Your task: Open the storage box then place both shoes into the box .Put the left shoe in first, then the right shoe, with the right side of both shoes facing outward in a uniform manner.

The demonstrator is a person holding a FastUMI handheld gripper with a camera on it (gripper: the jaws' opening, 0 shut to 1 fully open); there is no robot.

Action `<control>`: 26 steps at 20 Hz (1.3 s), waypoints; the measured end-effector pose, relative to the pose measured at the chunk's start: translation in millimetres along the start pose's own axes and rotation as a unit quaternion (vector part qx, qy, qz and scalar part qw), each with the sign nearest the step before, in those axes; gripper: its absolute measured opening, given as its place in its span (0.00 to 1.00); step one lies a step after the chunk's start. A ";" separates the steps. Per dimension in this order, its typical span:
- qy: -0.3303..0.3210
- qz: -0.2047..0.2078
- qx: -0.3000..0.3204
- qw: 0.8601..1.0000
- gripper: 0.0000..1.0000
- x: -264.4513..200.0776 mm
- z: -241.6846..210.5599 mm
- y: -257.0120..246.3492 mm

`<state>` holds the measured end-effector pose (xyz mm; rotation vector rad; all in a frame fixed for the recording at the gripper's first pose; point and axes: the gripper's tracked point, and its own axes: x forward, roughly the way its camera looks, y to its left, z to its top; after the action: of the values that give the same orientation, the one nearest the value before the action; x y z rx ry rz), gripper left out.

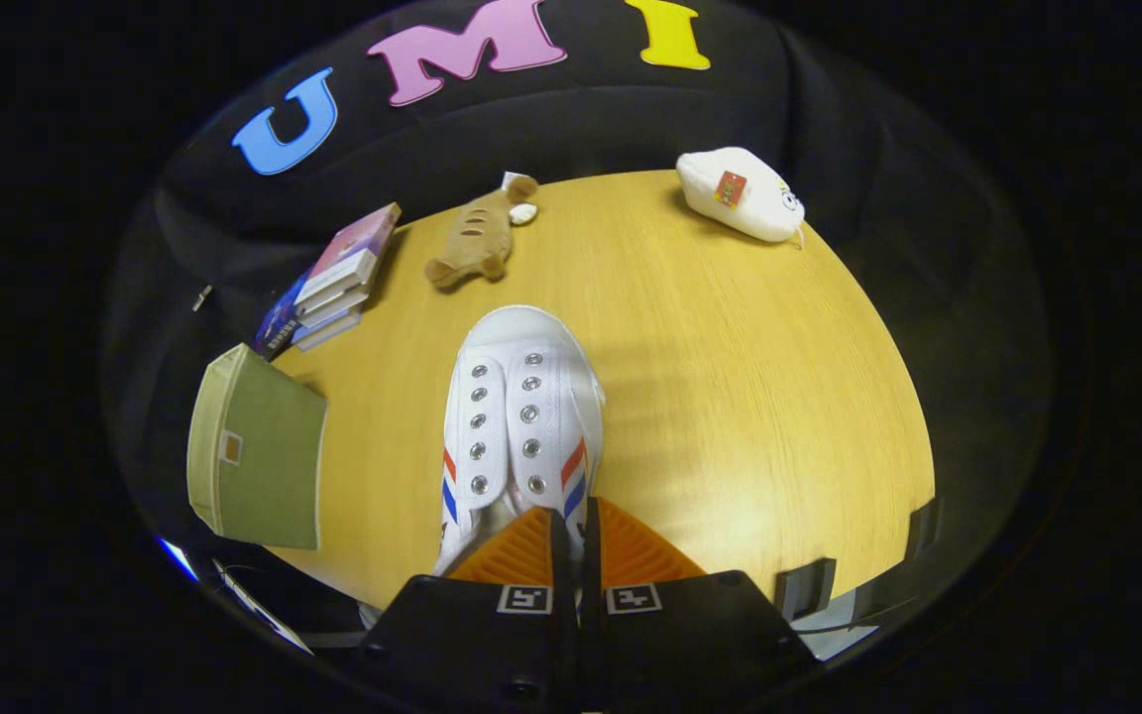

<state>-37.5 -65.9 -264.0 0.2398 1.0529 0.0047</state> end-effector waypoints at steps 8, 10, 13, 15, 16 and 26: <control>-0.042 0.079 0.052 0.995 0.05 -46.0 17.7 184.2; -0.041 0.099 0.047 0.993 0.05 -49.9 13.6 231.7; -0.032 0.115 0.031 0.992 0.05 -47.4 5.5 291.8; -0.025 0.128 0.024 0.991 0.05 -41.3 -0.9 327.4; -0.020 0.133 0.020 0.991 0.05 -37.2 -4.8 342.9; 0.013 0.086 -0.015 0.996 0.05 18.3 -36.5 394.9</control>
<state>-16.1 327.9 -218.7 0.3032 1.0542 0.1785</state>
